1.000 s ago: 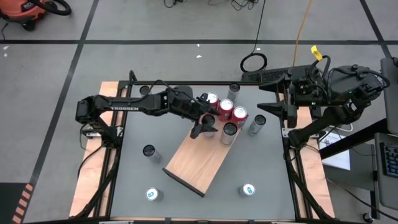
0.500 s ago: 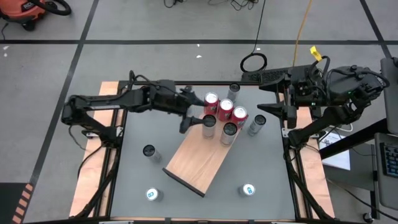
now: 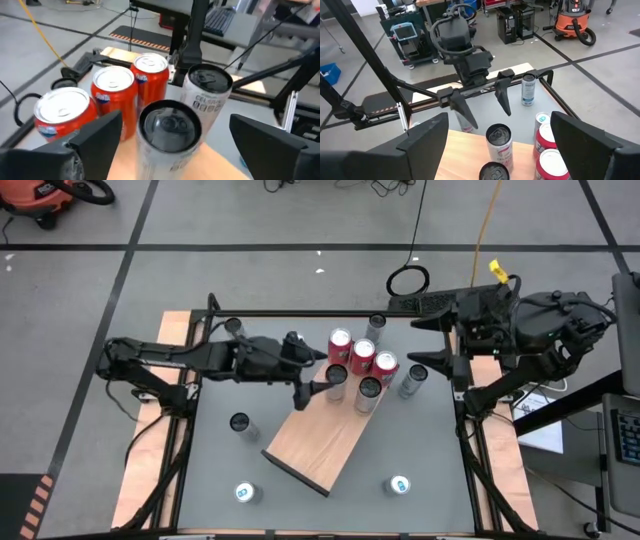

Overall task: Place canned beverage on shelf
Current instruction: Put the white pink soda can on the shelf aligned with the other white pink soda can

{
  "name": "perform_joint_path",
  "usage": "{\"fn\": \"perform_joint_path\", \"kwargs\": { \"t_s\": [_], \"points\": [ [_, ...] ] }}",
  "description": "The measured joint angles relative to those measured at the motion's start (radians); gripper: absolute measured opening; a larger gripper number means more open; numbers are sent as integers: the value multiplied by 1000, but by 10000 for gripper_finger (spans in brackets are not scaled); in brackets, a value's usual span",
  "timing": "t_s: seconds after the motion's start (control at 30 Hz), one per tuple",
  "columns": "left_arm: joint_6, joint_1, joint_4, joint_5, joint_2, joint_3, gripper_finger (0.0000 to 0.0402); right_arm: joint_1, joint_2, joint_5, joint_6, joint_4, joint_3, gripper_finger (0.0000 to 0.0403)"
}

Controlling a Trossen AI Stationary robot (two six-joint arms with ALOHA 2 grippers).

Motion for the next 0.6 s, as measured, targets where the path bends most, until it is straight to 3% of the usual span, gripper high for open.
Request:
{"fn": "perform_joint_path", "kwargs": {
  "t_s": [0.23, 0.6],
  "points": [
    [-60, -21, -7, -107, 50, -1, 389, 0, 3, -2, -7, 0, 0, 325],
    [-61, -22, 60, -72, 134, -1, 388, 0, 3, -4, -6, 0, 0, 325]
  ]
}}
